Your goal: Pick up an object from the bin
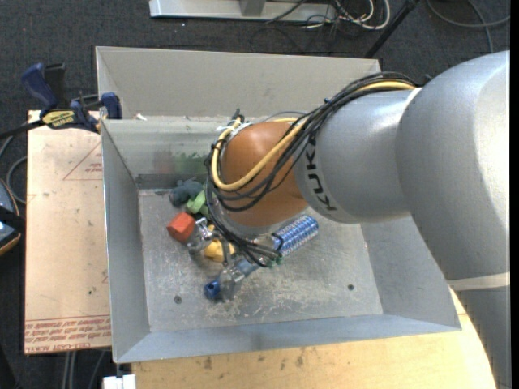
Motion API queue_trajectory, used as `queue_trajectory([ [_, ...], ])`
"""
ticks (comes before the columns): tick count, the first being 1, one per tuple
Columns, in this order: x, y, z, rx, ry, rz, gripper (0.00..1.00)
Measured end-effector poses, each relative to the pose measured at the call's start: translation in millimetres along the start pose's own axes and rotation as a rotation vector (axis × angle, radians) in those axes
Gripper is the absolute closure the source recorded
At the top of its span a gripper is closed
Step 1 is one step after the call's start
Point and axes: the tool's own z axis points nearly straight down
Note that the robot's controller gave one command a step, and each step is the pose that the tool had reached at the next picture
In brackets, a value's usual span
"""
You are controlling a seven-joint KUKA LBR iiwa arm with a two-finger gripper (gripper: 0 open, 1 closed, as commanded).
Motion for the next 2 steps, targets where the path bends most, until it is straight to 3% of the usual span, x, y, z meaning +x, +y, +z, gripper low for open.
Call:
queue_trajectory([
  [1, 21.9, -41.8, -16.5, 0.002, 0.002, -0.142, 0.0],
  [2, 23.1, -46.1, -23.7, 0.001, 0.001, -0.335, 0.0],
])
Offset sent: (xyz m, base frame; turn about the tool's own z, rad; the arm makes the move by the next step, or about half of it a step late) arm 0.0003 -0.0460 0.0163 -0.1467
